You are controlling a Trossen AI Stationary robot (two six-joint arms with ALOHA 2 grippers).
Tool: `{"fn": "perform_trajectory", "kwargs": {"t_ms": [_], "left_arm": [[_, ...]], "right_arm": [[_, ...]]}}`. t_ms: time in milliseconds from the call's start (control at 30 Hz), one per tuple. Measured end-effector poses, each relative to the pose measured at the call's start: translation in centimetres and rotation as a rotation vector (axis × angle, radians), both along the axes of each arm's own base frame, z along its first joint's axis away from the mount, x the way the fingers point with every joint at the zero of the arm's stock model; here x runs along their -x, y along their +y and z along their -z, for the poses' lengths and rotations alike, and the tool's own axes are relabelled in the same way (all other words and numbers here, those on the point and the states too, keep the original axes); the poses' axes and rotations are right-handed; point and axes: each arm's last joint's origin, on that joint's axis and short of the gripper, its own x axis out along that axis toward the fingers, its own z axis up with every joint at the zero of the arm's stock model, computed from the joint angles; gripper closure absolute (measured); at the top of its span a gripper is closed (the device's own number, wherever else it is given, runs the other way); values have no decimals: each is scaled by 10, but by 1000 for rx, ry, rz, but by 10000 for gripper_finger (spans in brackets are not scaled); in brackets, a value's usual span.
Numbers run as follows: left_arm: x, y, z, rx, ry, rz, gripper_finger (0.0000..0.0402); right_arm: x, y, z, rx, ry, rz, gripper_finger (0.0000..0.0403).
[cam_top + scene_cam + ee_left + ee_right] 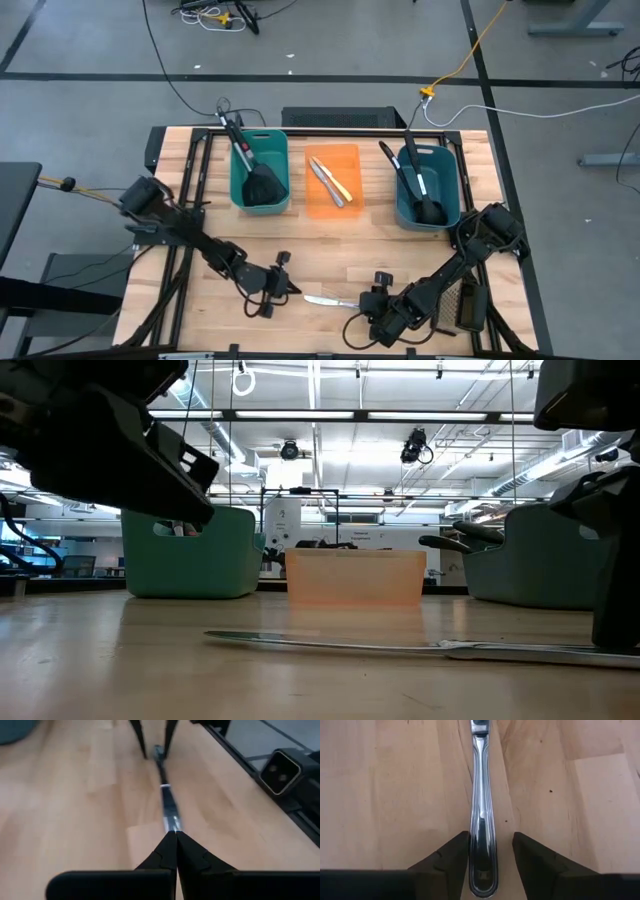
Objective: Pick & Place Kitchen Items
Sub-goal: Put the silver knife into the orange bin
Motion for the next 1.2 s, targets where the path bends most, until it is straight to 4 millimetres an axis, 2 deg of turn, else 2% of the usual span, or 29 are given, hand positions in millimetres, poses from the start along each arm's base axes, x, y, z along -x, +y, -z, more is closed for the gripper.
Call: {"fn": "perform_trajectory", "kwargs": {"t_ms": [333,1200], "left_arm": [[-21,-14,12,-38,19,56,398],[-24,-2,17,-60,66,-16,399]], "right_arm": [[0,0,0,5,-7,-1,237],[-6,-5,0,49,-66,37,237]]}}
